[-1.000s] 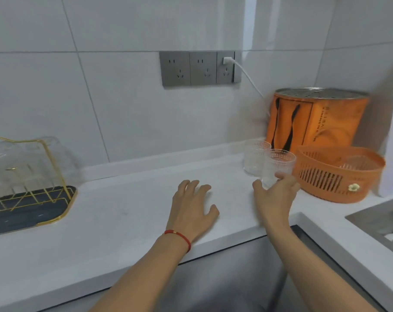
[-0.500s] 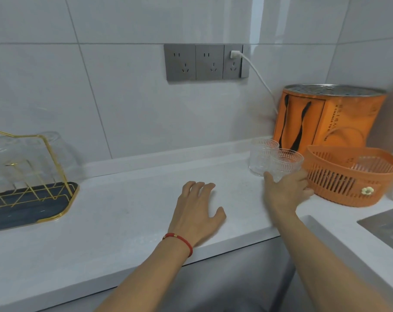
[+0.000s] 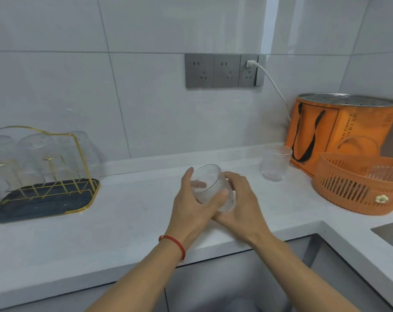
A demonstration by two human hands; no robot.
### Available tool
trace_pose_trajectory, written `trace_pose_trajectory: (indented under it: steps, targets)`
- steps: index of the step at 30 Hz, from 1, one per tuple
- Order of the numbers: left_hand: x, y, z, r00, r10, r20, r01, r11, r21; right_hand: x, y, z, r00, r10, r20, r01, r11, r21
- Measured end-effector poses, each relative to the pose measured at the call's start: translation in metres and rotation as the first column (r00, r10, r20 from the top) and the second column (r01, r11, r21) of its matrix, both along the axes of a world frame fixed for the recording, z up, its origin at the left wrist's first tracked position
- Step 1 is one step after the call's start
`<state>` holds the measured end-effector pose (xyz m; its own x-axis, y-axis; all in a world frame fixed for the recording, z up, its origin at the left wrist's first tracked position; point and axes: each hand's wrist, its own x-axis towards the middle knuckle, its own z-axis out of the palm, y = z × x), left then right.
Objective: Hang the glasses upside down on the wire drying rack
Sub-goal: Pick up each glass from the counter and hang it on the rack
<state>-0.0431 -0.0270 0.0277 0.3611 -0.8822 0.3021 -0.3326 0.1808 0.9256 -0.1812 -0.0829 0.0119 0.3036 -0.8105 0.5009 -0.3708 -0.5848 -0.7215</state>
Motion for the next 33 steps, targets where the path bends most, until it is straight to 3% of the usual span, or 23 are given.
trace_pose_trajectory:
  steps: [3, 5, 7, 8, 10, 13, 15, 16, 18, 19, 23, 27, 30, 33]
  targets:
    - [0.042, 0.020, 0.012, 0.965, 0.099, -0.245, -0.104, 0.995, -0.010, 0.030, 0.014, 0.005, 0.972, 0.186, 0.141, -0.210, 0.961, 0.179]
    - [0.071, 0.037, 0.015, 0.924, 0.077, -0.375, -0.092, 0.995, -0.024, 0.050, 0.019, 0.011, 0.894, 0.296, 0.336, -0.426, 0.795, 0.431]
    - [0.097, 0.054, 0.016, 0.906, 0.051, -0.420, -0.077, 0.996, -0.044, 0.073, 0.025, 0.015, 0.778, 0.313, 0.545, -0.618, 0.538, 0.573]
    - [0.109, 0.062, 0.016, 0.910, 0.042, -0.412, -0.068, 0.997, -0.048, 0.084, 0.030, 0.017, 0.743, 0.308, 0.594, -0.662, 0.471, 0.583]
    - [0.133, 0.076, 0.017, 0.936, 0.025, -0.350, -0.041, 0.998, -0.037, 0.108, 0.038, 0.020, 0.719, 0.277, 0.637, -0.684, 0.443, 0.580]
    - [0.174, 0.102, 0.016, 0.972, 0.158, -0.175, -0.158, 0.987, 0.011, 0.135, 0.049, 0.027, 0.725, 0.233, 0.648, -0.670, 0.459, 0.584]
    - [0.206, 0.120, 0.009, 0.947, 0.318, 0.044, -0.318, 0.948, -0.006, 0.148, 0.055, 0.037, 0.761, 0.247, 0.599, -0.624, 0.533, 0.572]
    - [0.221, 0.128, 0.004, 0.887, 0.400, 0.231, -0.412, 0.911, 0.004, 0.154, 0.059, 0.043, 0.772, 0.265, 0.578, -0.608, 0.575, 0.548]
    - [0.247, 0.137, -0.009, 0.678, 0.416, 0.606, -0.559, 0.827, 0.058, 0.167, 0.067, 0.056, 0.764, 0.316, 0.563, -0.611, 0.636, 0.471]
    - [0.255, 0.139, -0.016, 0.615, 0.385, 0.688, -0.588, 0.806, 0.075, 0.175, 0.072, 0.064, 0.756, 0.341, 0.558, -0.614, 0.665, 0.426]
    - [0.260, 0.130, -0.030, 0.567, 0.287, 0.772, -0.573, 0.811, 0.119, 0.214, 0.088, 0.101, 0.790, 0.415, 0.451, -0.542, 0.817, 0.196]
    - [0.260, 0.130, -0.034, 0.543, 0.207, 0.814, -0.561, 0.811, 0.168, 0.266, 0.095, 0.139, 0.828, 0.484, 0.284, -0.519, 0.853, 0.061]
    - [0.262, 0.131, -0.037, 0.551, 0.194, 0.812, -0.555, 0.812, 0.182, 0.304, 0.095, 0.155, 0.874, 0.486, -0.003, -0.485, 0.872, -0.068]
    - [0.263, 0.130, -0.040, 0.554, 0.189, 0.810, -0.554, 0.811, 0.189, 0.334, 0.092, 0.163, 0.850, 0.447, -0.278, -0.495, 0.858, -0.135]
